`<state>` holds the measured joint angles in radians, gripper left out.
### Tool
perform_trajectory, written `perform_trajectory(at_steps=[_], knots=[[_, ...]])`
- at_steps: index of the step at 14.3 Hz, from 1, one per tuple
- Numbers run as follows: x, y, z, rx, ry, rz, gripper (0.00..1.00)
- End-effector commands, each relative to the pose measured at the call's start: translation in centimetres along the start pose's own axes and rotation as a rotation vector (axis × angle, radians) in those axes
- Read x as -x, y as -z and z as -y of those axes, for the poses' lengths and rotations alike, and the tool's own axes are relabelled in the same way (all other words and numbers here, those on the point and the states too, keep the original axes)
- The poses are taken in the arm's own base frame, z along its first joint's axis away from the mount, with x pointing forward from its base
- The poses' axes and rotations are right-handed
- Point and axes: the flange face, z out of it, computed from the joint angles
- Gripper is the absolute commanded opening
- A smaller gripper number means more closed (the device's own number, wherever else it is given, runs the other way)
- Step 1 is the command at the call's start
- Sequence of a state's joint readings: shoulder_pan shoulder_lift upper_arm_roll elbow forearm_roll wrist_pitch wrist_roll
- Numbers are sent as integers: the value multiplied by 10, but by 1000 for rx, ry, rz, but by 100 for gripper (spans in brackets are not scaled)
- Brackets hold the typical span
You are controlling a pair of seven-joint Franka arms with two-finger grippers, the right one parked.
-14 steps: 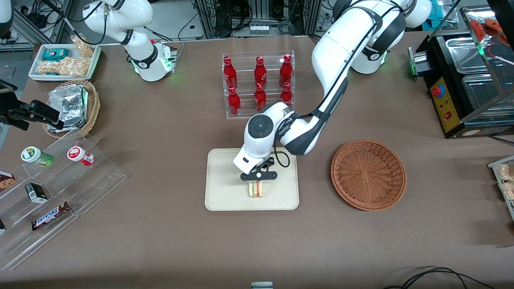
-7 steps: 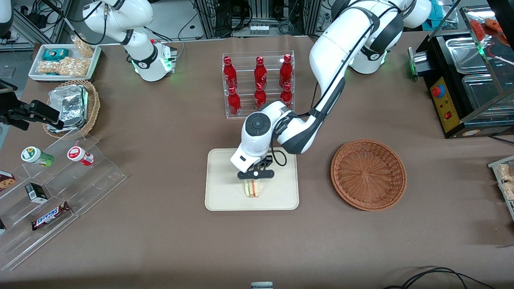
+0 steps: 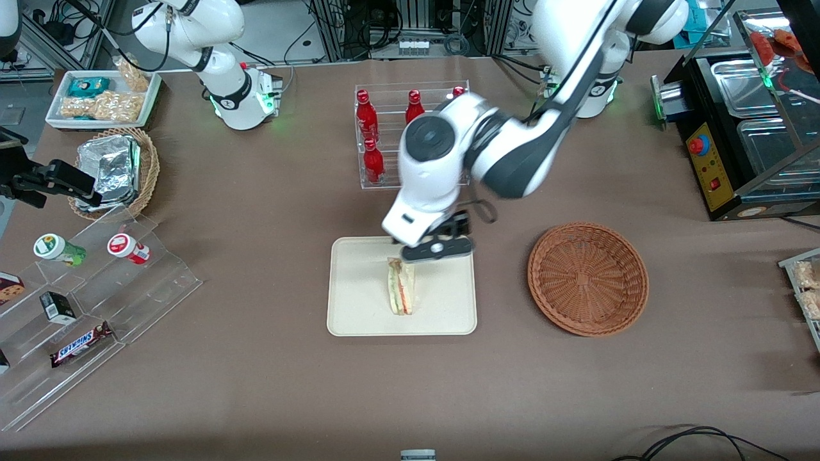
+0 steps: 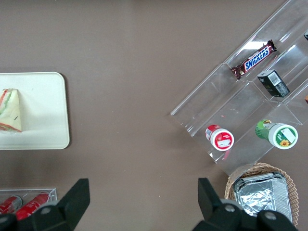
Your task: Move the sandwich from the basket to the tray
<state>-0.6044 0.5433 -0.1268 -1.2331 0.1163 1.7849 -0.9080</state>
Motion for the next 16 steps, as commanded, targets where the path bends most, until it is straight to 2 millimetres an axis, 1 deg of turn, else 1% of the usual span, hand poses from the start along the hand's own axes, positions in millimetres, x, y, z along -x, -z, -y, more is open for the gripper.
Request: perform_trajectory(at_steps=[1, 2, 3, 4, 5, 6, 8, 9, 11, 12, 14, 15, 16], knots=[[-6, 19, 67, -109, 87, 89, 100], [-16, 16, 90, -131, 113, 105, 100], [-33, 7, 111, -135, 149, 104, 100], [-36, -1, 120, -146, 147, 111, 100], [-40, -5, 135, -159, 131, 122, 100], [-46, -9, 157, -169, 140, 134, 100], [-53, 1, 198, -164, 166, 128, 100], [-54, 7, 223, -163, 158, 131, 100], [-54, 13, 271, -151, 106, 156, 100], [-56, 16, 291, -148, 82, 164, 100], [-56, 26, 319, -135, 46, 169, 100], [-55, 34, 327, -117, 24, 170, 100], [-52, 46, 340, -111, -16, 179, 100]])
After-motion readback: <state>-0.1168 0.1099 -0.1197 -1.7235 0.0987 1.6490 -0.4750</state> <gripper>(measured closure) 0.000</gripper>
